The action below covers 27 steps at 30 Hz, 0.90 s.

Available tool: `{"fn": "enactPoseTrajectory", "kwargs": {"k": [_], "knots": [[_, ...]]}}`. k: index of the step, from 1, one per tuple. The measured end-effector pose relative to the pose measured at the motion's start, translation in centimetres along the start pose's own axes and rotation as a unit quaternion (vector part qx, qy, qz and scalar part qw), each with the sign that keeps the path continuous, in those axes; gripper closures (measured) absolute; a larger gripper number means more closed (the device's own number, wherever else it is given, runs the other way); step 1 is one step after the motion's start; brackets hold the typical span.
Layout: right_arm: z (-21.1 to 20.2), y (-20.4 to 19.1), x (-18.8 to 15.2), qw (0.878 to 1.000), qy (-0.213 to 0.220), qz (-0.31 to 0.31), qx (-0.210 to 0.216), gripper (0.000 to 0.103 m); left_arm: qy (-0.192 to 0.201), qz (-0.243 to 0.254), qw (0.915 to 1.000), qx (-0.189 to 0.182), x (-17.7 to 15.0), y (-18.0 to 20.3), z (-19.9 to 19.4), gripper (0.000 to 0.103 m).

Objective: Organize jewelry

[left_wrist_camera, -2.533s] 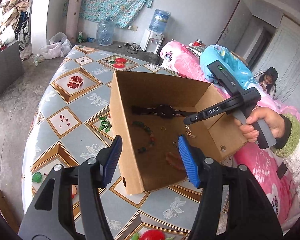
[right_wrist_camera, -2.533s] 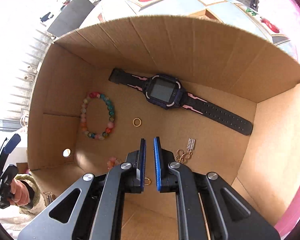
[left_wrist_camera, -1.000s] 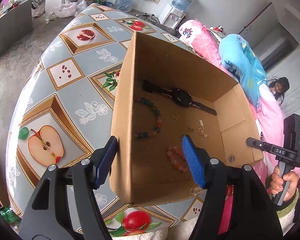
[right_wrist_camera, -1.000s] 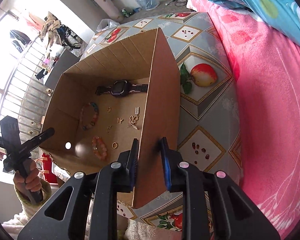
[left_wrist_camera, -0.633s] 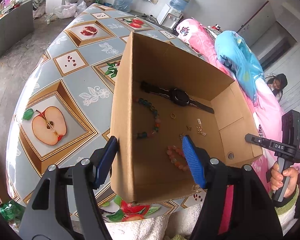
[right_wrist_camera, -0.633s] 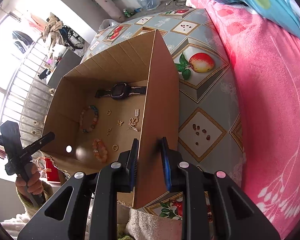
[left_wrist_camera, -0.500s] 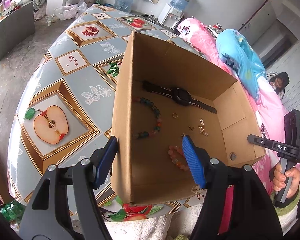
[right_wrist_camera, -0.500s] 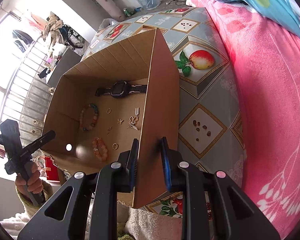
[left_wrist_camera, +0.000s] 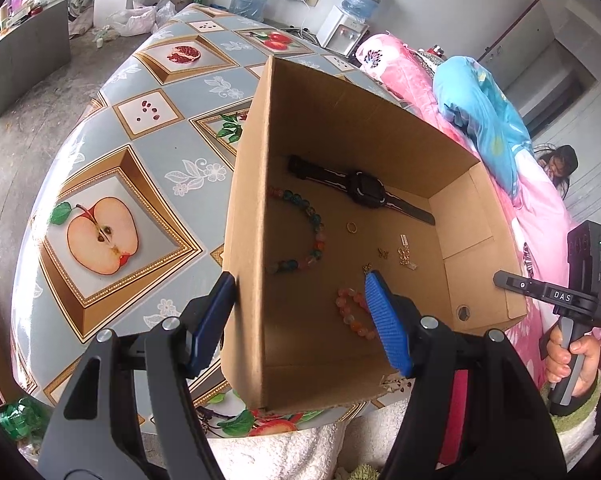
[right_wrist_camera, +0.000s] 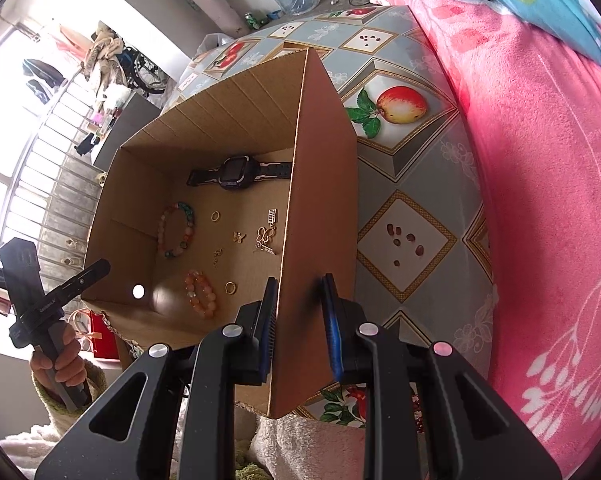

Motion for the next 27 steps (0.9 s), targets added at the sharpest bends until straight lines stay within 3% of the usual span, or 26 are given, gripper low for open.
{"fn": "enactPoseTrajectory", "kwargs": {"k": [27], "knots": [[-0.17,-0.16,-0.41,0.999,0.040,0.000,-0.013,0.078,0.019,0.013,0.9997,0.006,-0.94,0.18,-0.36,0.040]]}}
Point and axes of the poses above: each gripper's, at about its wrist camera, not at the fingertips, and z roughly the way its jaws point, y to its right, x to its top, the point moved 5 cm from there along z, roughly the way its jaws point, and after that the axes turned 4 degrees about -y, right-handed, at the moved point
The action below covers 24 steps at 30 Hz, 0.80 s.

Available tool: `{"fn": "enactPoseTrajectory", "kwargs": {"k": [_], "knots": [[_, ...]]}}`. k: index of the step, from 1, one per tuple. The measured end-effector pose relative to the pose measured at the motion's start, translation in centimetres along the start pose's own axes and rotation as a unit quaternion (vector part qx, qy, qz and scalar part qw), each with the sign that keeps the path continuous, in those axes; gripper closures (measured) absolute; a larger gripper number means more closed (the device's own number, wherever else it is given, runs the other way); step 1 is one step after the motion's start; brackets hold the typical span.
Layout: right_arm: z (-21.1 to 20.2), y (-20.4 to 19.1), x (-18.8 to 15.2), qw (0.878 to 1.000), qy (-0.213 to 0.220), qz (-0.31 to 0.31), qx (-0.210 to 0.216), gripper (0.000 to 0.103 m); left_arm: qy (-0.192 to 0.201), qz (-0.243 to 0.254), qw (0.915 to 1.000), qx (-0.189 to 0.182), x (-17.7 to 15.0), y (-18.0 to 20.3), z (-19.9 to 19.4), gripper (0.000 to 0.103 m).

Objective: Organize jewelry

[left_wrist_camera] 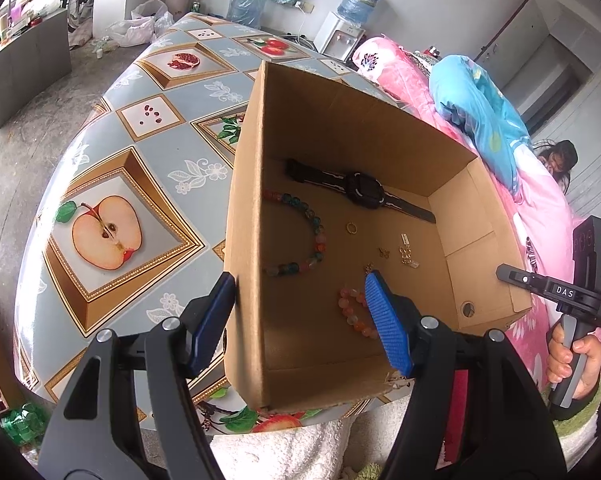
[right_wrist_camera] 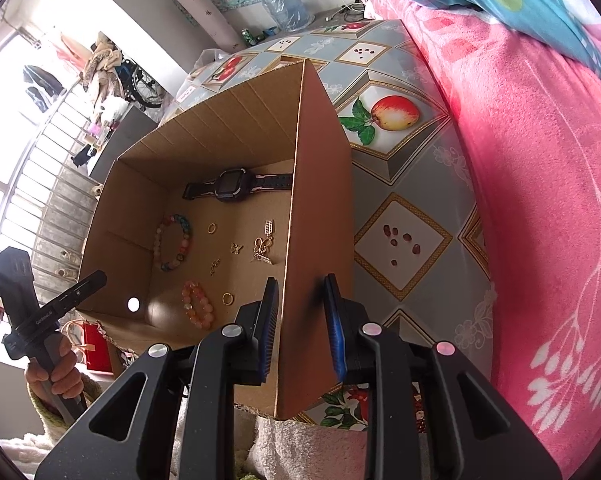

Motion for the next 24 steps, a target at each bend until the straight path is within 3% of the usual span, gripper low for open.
{"fn": "enactPoseTrajectory", "kwargs": {"k": [4,8,14,18,24], "knots": [[-1.4,-0.1,-0.2,0.999,0.045,-0.008,-0.014,0.059,0.034,0.001,0.9993,0.017,0.1,-0.5,-1.2,0.038],[-3.5,0.0,-0.6,0.995,0.095,-0.012,-0.035,0.048,0.080,0.011,0.9960,0.039,0.2,-0.8,-3.3,0.033],[-7.4,-0.9,-2.2,0.983,0.175,-0.027,-0.053,0.038,0.128,0.031,0.9908,0.032,-0.2,0.2,-6.6,0.024],[-9.5,-2.6,-4.1,0.974,0.215,-0.051,-0.056,0.031,0.138,0.043,0.9892,0.022,-0.6,1.5,-7.9,0.020],[-10.4,-5.0,-7.4,0.968,0.236,-0.078,-0.040,0.024,0.155,0.063,0.9856,0.026,-1.7,3.7,-9.3,0.015]]}}
Point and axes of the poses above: each gripper's, at about its wrist camera, not at the fingertips, and z roughly the way its jaws point, y to its right, x to its top, the point moved 5 cm from there along z, roughly the way its jaws point, and after that the axes turned 4 degrees about -y, right-handed, at the moved point
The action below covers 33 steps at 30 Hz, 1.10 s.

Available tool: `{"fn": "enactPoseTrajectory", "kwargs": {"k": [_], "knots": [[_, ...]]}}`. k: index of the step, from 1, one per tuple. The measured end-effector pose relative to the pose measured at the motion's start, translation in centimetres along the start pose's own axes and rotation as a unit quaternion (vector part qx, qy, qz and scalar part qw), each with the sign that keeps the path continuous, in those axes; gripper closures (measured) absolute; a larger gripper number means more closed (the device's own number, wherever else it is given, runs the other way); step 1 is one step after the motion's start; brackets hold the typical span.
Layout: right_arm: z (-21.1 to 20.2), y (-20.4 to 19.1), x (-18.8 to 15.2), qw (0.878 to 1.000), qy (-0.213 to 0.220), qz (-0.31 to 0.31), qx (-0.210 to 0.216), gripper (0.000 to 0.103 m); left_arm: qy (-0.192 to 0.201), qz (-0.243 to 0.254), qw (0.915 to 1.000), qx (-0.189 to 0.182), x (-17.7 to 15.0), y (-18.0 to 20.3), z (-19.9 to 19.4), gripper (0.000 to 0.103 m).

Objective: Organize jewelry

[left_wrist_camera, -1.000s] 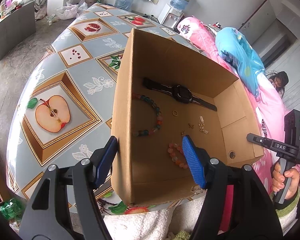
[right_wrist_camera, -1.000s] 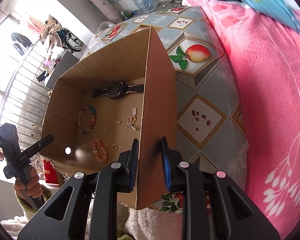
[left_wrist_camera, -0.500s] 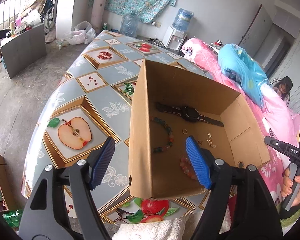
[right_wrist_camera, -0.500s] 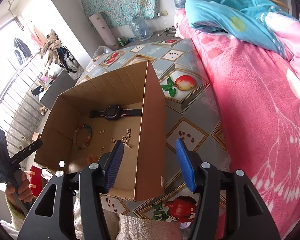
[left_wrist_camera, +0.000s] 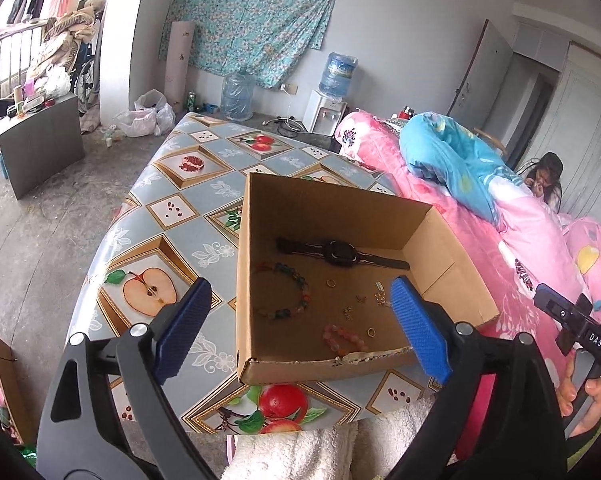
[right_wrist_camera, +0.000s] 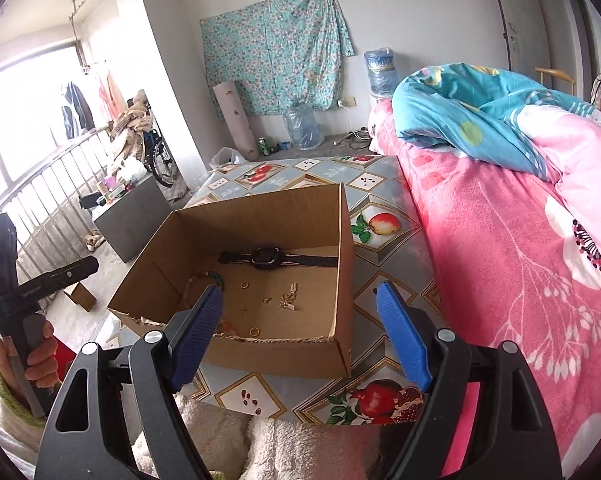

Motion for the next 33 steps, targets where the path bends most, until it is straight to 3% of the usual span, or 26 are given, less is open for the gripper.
{"fn": "enactPoseTrajectory", "kwargs": {"k": [6,13,21,31,33], "knots": [[0.2,-2.8,-3.3,1.000,-0.019,-0.018,0.012,0.019,0.002,0.034,0.9994,0.009,-1.1,2.6,-0.9,0.010],[2.2,-5.0,-6.3,0.997,-0.063,-0.033,0.005,0.016,-0.022,0.054,0.9981,-0.019,-3.4,5.4,-0.3,0.009],[1.8,-4.8,-5.8,0.997,-0.047,-0.042,-0.038,0.010,-0.026,0.049,0.9973,-0.047,-4.6,7.0,0.0,0.008],[2.3,-3.8,-5.2,0.994,-0.043,-0.040,-0.089,0.007,-0.019,0.043,0.9980,-0.042,-4.5,7.4,0.4,0.008],[2.6,-3.5,-5.3,0.993,-0.046,-0.037,-0.101,0.007,-0.021,0.041,0.9986,-0.026,-4.6,7.2,0.6,0.008]]}}
Point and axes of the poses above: each gripper's, at about its wrist camera, not at the fingertips, and z roughly the way its jaws point, y to its right, x to its top, the point moved 5 cm from there along z, roughly the way its jaws point, and after that the axes turned 4 degrees about -y, right-handed, at the moved point
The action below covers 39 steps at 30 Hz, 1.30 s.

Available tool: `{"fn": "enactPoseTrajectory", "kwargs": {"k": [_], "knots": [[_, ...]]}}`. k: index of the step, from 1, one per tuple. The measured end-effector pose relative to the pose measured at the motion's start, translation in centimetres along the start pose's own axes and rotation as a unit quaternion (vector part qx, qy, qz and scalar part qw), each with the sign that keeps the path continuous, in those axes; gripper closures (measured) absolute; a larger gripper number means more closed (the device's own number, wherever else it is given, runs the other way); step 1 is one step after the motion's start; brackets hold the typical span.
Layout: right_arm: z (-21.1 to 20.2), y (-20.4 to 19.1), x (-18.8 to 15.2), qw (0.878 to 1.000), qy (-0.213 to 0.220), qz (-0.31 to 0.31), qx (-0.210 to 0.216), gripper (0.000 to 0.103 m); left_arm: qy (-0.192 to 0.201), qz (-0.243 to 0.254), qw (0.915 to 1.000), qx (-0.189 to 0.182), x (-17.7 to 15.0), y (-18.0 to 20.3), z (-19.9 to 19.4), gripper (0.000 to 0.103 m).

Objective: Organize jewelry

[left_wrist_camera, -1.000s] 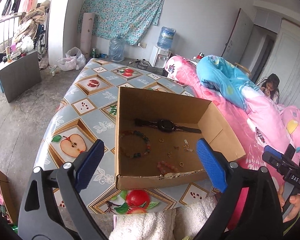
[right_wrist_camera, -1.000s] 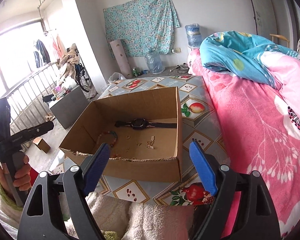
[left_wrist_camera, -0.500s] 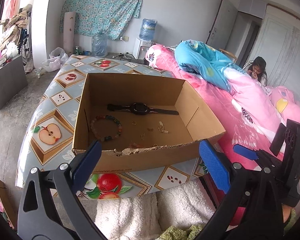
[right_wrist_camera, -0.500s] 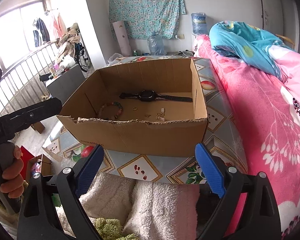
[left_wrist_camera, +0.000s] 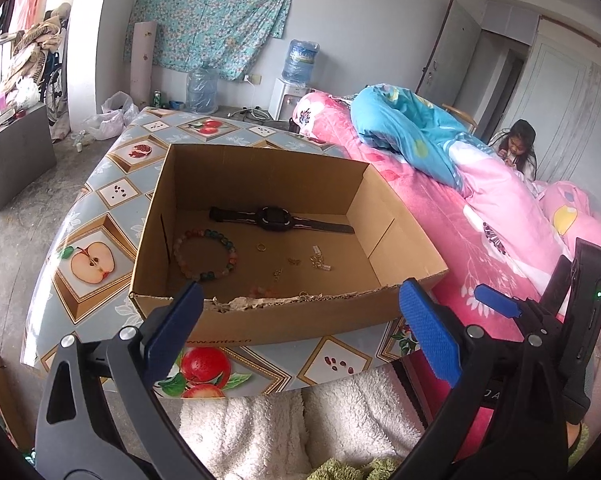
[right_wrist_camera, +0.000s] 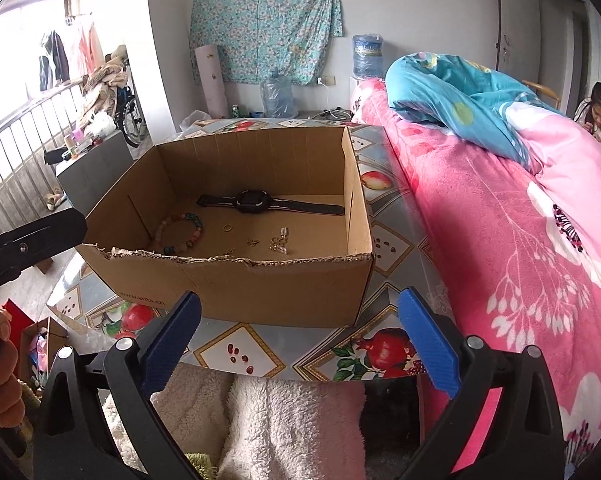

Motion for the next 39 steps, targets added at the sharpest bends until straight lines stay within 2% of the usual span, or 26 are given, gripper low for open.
{"fn": "enactPoseTrajectory", "kwargs": {"k": [3,9,15,19,23,29,33,39], "knots": [[0.5,0.6,0.0,1.000,-0.010,0.009,-0.015,0.007,-0.002,0.013,0.9988,0.048,-0.2,-0.1,0.3,0.008],[1.4,1.2,0.0,0.999,-0.028,0.012,-0.043,0.007,-0.027,0.017,0.9953,0.091,-1.1,-0.2,1.5,0.008],[2.7,1.1,0.1,0.998,-0.056,0.008,-0.026,0.007,-0.037,0.023,0.9881,0.148,-1.5,-0.8,2.3,0.008],[3.2,0.3,-0.1,0.998,-0.066,-0.010,-0.017,0.007,-0.064,0.018,0.9868,0.148,-1.8,-1.1,3.2,0.008],[4.1,-0.6,-0.3,0.996,-0.090,-0.023,-0.017,0.007,-0.093,0.001,0.9819,0.165,-2.3,-1.9,3.9,0.008],[5.6,-1.1,-0.2,0.993,-0.119,0.001,0.016,0.007,-0.140,-0.011,0.9729,0.184,-3.0,-3.4,5.4,0.008],[6.5,-1.6,-0.2,0.991,-0.131,0.001,0.015,0.007,-0.143,-0.028,0.9727,0.181,-3.0,-4.1,5.7,0.008],[7.3,-1.8,-0.2,0.990,-0.141,0.011,0.019,0.007,-0.148,-0.026,0.9702,0.190,-3.2,-4.6,6.4,0.008]]}}
Point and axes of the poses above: each gripper's, at about its wrist camera, not at the fingertips, and z roughly the way its jaws point, y to its right, x to its top, the point moved 5 cm from there along z, roughly the way its jaws point, and after that the axes turned 4 degrees about -y, right-handed, at the moved point
